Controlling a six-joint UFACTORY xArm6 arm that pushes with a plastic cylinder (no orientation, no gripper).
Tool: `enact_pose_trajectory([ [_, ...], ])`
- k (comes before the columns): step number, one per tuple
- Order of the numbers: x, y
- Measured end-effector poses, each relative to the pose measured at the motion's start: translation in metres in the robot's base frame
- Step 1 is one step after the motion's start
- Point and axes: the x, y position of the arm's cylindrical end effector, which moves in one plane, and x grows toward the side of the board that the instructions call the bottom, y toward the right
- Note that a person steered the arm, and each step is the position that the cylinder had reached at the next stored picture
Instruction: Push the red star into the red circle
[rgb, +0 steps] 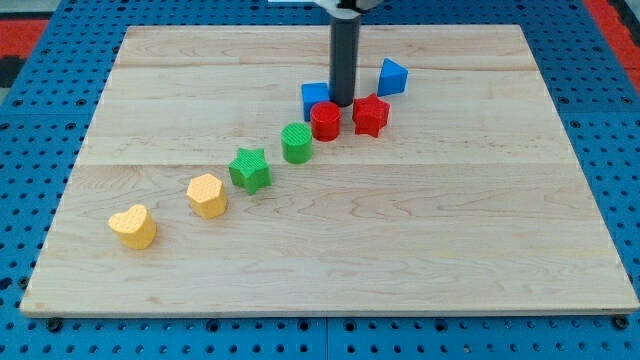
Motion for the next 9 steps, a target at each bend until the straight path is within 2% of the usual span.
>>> enact_pose_trajectory([
  [3,-0.003,0.07],
  [4,0.007,0.127],
  [5,0.033,0.129],
  [6,0.04,0.012],
  [7,-0.002,-0.035],
  [8,-0.007,0.024],
  [9,-0.058,-0.046],
])
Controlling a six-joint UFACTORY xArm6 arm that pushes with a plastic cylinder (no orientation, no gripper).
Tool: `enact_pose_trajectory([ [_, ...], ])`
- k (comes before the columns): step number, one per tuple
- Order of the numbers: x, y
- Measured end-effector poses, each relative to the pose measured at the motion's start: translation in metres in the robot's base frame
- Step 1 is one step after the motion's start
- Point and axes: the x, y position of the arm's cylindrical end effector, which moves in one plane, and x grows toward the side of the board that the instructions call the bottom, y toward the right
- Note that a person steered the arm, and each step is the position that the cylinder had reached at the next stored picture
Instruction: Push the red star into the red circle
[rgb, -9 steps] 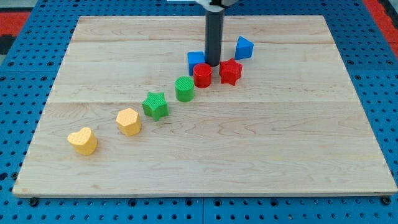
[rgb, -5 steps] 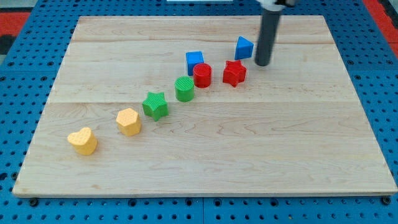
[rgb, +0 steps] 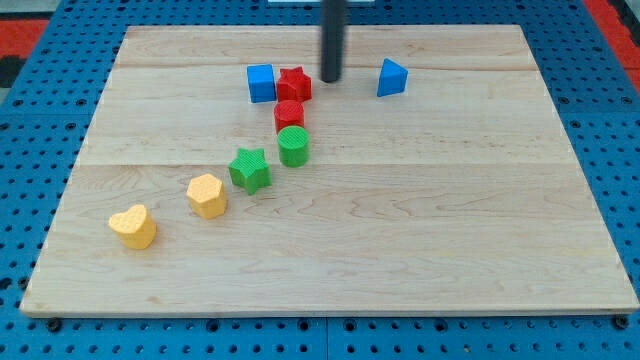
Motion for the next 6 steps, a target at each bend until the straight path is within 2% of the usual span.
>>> enact_pose_trajectory([
  [1,0.031,-0.093],
  [2,0.07,-0.111],
  [3,0.036,-0.105],
  [4,0.006,-0.16],
  [6,0.168,-0.125],
])
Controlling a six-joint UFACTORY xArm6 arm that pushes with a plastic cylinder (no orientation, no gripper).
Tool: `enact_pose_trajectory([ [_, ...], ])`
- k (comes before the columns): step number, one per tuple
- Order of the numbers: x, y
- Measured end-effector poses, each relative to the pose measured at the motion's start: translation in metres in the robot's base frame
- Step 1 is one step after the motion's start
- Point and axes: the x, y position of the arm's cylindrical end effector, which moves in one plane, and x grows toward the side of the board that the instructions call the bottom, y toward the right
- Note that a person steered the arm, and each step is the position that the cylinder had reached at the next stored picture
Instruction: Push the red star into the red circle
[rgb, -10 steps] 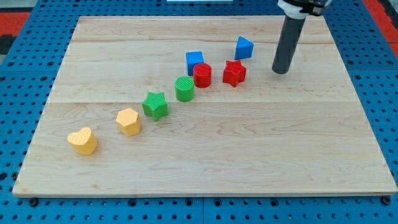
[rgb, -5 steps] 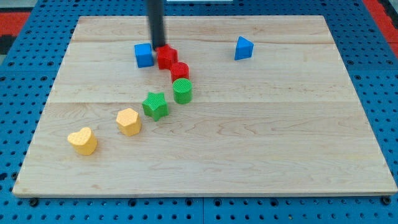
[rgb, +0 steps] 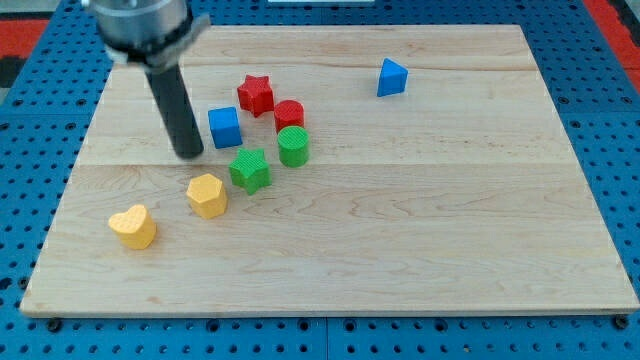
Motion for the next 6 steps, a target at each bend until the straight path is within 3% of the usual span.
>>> enact_pose_trajectory([
  [2,-0.097,-0.064],
  [3,-0.14,-0.016],
  [4,-0.148,0.117],
  [5,-0.15,0.094],
  [6,-0.134,0.133],
])
